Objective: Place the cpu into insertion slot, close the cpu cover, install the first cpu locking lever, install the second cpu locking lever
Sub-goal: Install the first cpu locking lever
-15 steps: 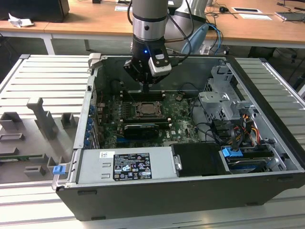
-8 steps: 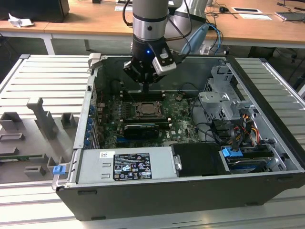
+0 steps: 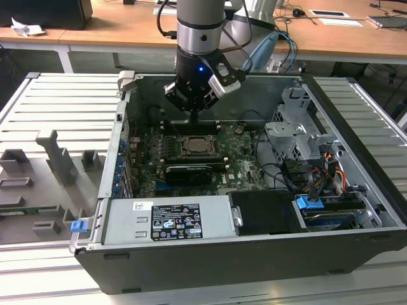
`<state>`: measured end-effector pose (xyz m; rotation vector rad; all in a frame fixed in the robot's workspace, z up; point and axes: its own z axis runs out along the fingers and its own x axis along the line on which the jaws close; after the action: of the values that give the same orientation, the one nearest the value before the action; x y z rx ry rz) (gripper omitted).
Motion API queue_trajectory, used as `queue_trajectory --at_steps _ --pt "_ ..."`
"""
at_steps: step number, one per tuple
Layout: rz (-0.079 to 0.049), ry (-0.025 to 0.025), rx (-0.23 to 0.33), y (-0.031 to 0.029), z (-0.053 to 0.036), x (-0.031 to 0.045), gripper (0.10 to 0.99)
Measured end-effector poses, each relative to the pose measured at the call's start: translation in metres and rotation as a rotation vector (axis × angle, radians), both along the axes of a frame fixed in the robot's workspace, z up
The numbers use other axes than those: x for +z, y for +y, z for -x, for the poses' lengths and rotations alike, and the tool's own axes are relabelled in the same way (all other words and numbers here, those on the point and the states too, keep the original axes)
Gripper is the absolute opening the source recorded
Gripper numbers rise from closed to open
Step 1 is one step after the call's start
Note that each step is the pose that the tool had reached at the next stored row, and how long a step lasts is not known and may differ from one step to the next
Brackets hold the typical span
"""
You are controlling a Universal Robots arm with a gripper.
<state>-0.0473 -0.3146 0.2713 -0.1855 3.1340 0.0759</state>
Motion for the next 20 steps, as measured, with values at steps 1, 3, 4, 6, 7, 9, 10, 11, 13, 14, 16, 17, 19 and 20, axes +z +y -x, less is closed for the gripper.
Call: queue_trajectory --at_steps 1,3,4,6,7,9,10,11,13,14,16,17,19,20 --pt "0.000 -0.0002 0.004 -0.0001 0.0006 -0.0001 0.106" --pt "0.000 -0.0004 0.008 -0.0004 0.0024 0.0000 0.106" --pt "0.000 -0.0009 0.009 -0.0008 0.0042 -0.0002 0.106" --pt "0.000 -0.0032 0.010 -0.0012 0.0068 -0.0013 0.106" --pt "0.000 -0.0049 0.010 -0.0015 0.0074 -0.0020 0.106" --pt "0.000 -0.0074 0.011 -0.0022 0.0076 -0.0028 0.106" --pt "0.000 -0.0089 0.013 -0.0027 0.0078 -0.0032 0.106" --pt "0.000 -0.0099 0.014 -0.0031 0.0082 -0.0034 0.106" --pt "0.000 -0.0127 0.020 -0.0033 0.0137 -0.0037 0.106" --pt "0.000 -0.0145 0.022 -0.0034 0.0183 -0.0039 0.106" --pt "0.000 -0.0179 0.022 -0.0033 0.0256 -0.0042 0.106" --pt "0.000 -0.0185 0.022 -0.0033 0.0276 -0.0044 0.106" --pt "0.000 -0.0189 0.017 -0.0032 0.0298 -0.0054 0.106" --pt "0.000 -0.0188 0.010 -0.0033 0.0301 -0.0059 0.106"
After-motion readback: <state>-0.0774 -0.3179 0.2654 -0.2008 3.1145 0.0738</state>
